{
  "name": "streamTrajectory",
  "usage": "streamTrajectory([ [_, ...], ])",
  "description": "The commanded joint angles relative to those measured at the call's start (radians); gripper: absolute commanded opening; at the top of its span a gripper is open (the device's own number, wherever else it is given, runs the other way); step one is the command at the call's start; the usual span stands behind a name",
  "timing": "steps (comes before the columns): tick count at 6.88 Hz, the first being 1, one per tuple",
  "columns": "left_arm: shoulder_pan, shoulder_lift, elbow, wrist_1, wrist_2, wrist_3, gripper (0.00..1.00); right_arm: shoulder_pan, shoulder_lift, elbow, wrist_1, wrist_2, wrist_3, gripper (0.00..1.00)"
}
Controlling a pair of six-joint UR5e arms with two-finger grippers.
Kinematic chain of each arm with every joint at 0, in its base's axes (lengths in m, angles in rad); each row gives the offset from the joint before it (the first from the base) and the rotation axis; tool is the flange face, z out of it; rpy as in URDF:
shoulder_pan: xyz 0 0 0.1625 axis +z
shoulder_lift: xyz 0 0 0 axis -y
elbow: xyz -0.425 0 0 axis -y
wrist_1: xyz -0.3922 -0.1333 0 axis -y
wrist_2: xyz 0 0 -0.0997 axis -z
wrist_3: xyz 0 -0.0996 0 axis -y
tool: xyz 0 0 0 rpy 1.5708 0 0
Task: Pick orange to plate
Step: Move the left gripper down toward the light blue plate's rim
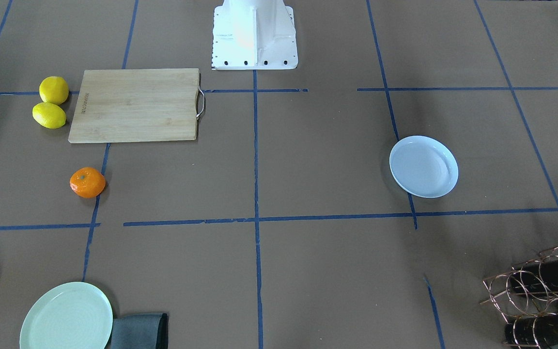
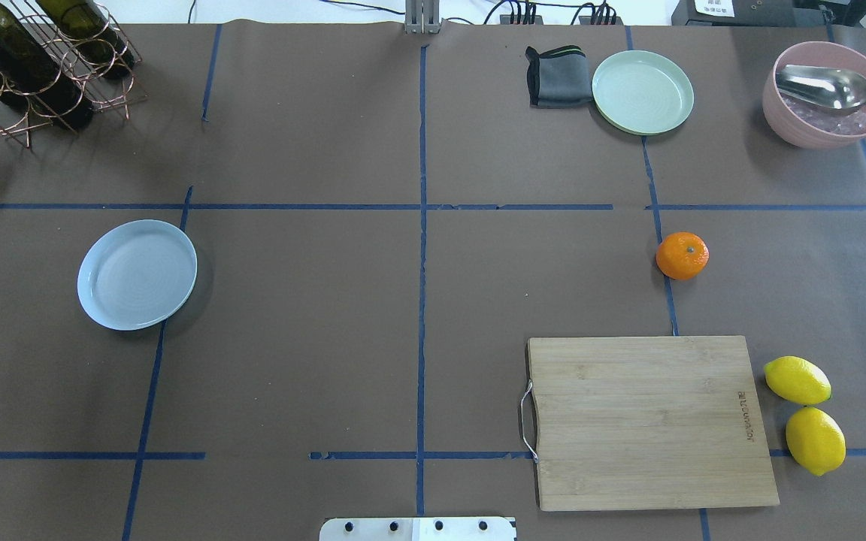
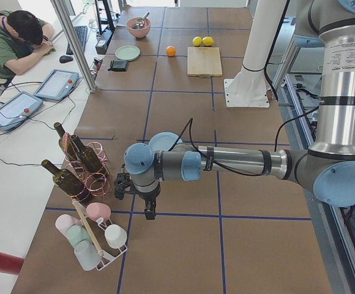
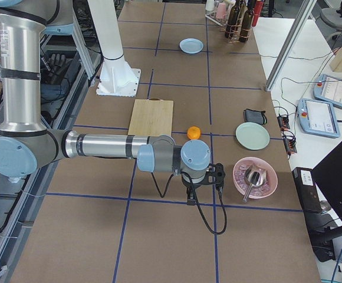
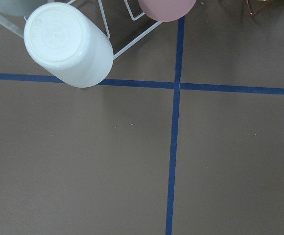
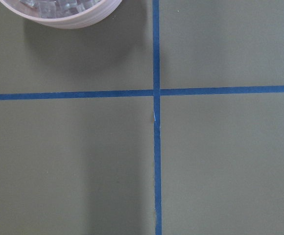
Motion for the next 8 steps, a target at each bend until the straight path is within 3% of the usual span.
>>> streamTrajectory([
  [1,0.002,-0.002,-0.002,-0.027,-0.005,-0.001,1.0,0.0,-0.002,0.0,0.005,-0.003,0.0,1.0],
  [3,0.047,-0.009,-0.003,-0.246,-0.006,0.001,1.0,0.0,0.006,0.002,0.015,0.003,0.017,1.0],
  [5,0.17,-0.027,0.038,-0.438,-0.008,-0.011,1.0,-0.006,0.017,0.023,0.02,0.0,0.017,1.0],
  [6,0.196,-0.034,0.04,-0.448,-0.041,-0.051,1.0,-0.008,0.02,0.025,0.018,0.003,0.018,1.0],
  [7,0.248,-0.098,0.031,-0.445,-0.055,-0.08,1.0,-0.038,0.084,0.023,0.014,0.012,0.015,1.0],
  [8,0.259,-0.098,0.044,-0.448,-0.058,-0.085,1.0,-0.038,0.131,0.015,0.015,0.011,0.02,1.0],
])
